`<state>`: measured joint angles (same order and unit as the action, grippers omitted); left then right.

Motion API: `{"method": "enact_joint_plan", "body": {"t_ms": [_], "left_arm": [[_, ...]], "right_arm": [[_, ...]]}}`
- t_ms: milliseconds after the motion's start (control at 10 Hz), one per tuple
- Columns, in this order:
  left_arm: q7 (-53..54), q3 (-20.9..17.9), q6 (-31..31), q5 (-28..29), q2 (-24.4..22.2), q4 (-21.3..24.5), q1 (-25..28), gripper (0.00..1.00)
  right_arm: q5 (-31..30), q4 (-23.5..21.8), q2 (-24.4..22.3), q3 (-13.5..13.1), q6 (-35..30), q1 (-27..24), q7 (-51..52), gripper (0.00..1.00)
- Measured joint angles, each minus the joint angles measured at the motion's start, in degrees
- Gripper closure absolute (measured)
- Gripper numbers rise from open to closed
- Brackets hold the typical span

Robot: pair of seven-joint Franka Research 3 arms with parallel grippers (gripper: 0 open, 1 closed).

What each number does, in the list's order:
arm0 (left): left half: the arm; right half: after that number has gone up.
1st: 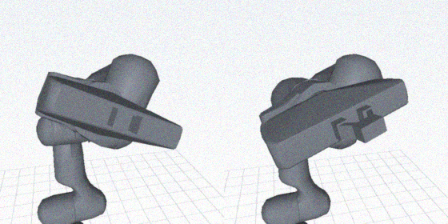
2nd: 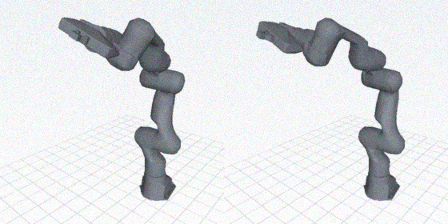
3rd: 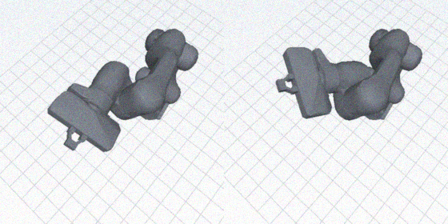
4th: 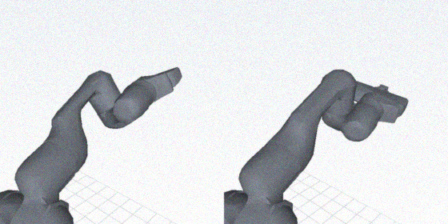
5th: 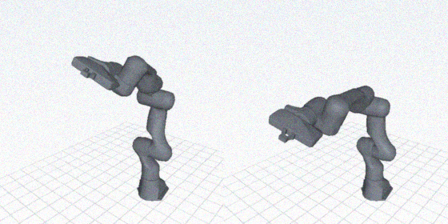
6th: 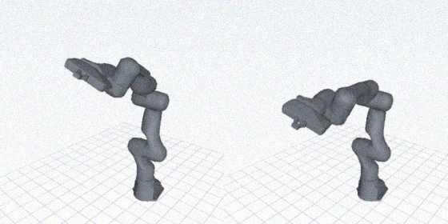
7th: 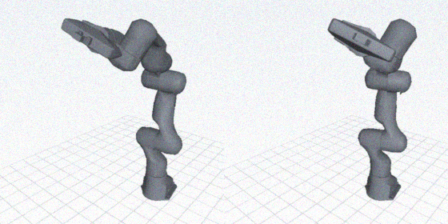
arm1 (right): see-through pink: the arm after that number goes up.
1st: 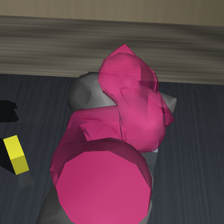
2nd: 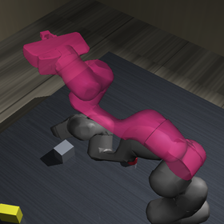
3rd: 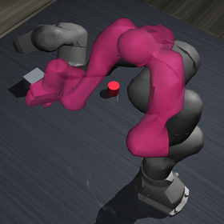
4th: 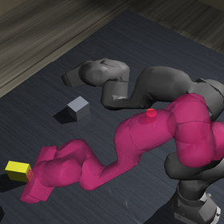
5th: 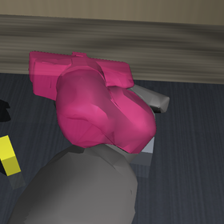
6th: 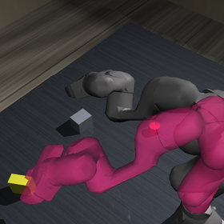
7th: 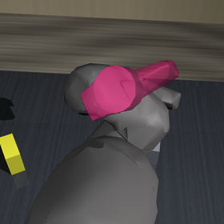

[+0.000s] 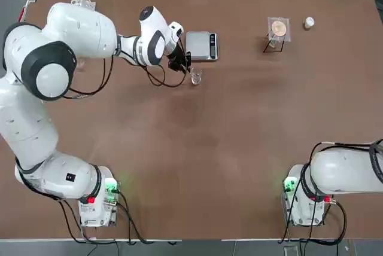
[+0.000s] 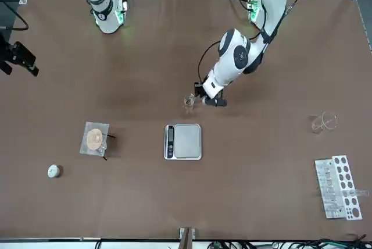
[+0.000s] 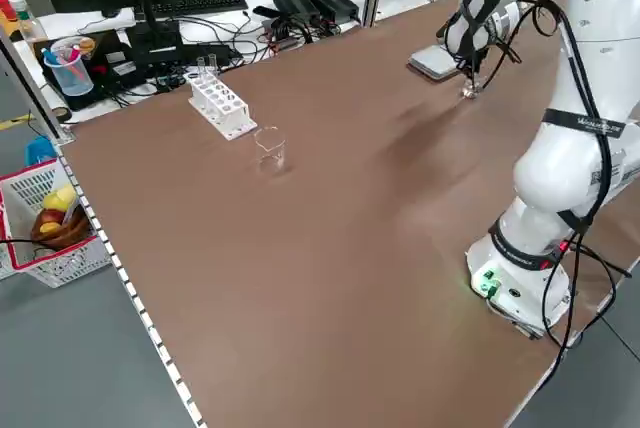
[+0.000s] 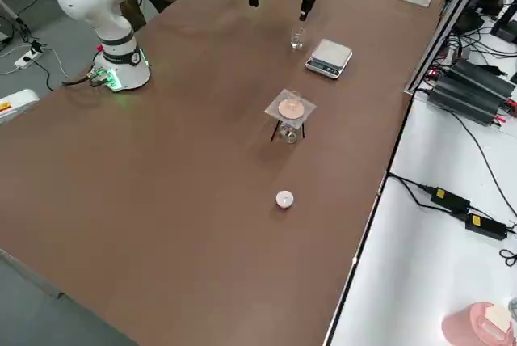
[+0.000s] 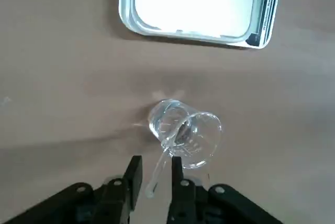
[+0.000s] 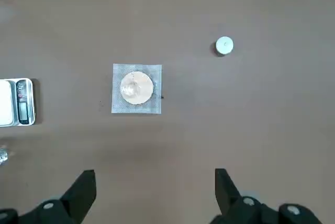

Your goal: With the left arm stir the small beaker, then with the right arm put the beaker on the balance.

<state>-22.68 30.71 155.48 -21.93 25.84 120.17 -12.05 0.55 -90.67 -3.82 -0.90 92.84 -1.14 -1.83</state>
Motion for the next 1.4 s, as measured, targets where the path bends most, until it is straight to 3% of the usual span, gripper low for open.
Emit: {"method": "enact_joint_plan", "body": {"t_ms": [1400], "left_arm": [[-3.4,0.4,0.3,-0.1,0.0,-0.7,-0.5,0.88]], "right_arm": [[0.0,0.0,0.0,-0.1,0.0,-0.6,0.0,0.00]]}}
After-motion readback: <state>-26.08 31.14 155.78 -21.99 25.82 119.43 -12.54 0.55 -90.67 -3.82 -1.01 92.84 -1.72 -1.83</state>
